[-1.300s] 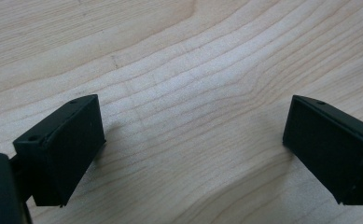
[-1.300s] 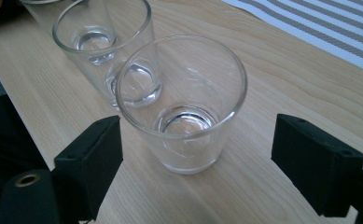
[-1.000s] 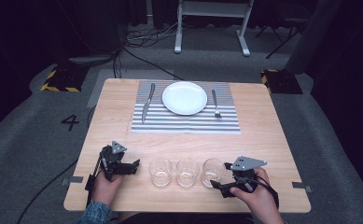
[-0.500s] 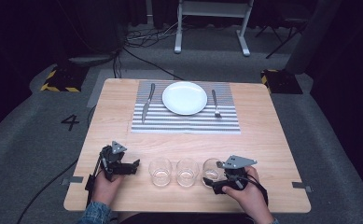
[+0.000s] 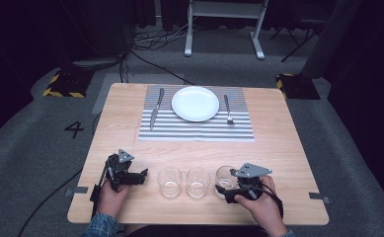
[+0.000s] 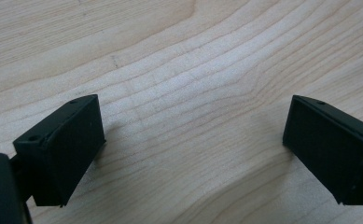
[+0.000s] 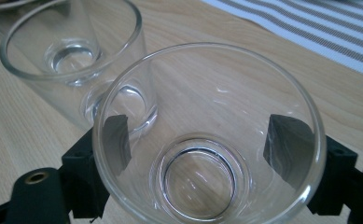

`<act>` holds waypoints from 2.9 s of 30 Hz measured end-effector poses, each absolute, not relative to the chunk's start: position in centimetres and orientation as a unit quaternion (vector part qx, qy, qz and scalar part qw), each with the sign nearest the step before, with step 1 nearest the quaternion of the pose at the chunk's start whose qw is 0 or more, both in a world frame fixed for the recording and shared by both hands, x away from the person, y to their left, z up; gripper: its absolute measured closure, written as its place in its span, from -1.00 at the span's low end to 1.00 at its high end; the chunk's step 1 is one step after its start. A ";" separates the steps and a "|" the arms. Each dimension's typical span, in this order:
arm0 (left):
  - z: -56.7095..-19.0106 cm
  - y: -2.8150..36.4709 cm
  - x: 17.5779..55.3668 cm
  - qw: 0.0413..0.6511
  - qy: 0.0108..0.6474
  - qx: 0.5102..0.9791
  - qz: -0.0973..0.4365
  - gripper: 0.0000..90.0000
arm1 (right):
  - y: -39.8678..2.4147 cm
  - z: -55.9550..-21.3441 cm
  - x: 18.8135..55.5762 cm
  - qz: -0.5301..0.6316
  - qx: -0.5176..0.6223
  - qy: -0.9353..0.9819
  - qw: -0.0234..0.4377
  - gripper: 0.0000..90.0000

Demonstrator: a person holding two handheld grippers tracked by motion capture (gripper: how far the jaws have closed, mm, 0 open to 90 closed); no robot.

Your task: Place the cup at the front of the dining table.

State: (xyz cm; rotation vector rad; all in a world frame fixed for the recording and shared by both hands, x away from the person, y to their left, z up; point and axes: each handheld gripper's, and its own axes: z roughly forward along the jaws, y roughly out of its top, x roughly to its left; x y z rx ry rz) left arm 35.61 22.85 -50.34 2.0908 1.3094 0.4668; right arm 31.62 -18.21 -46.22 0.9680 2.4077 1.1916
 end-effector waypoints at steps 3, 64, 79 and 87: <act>-50.3 22.8 35.6 0.310 0.496 0.792 0.177 -0.88 | -18.4 -45.7 31.7 0.419 0.341 0.828 0.148 -0.56; -50.3 22.8 35.5 0.308 0.498 0.791 0.176 -0.88 | -16.4 -34.2 42.8 0.411 0.341 0.821 0.201 -0.56; -50.3 22.8 35.5 0.308 0.498 0.791 0.176 -0.88 | -12.8 -34.1 46.7 0.409 0.336 0.824 0.202 -0.56; -50.3 22.8 35.5 0.308 0.498 0.791 0.177 -0.88 | -10.1 -34.4 48.4 0.407 0.333 0.828 0.196 -0.56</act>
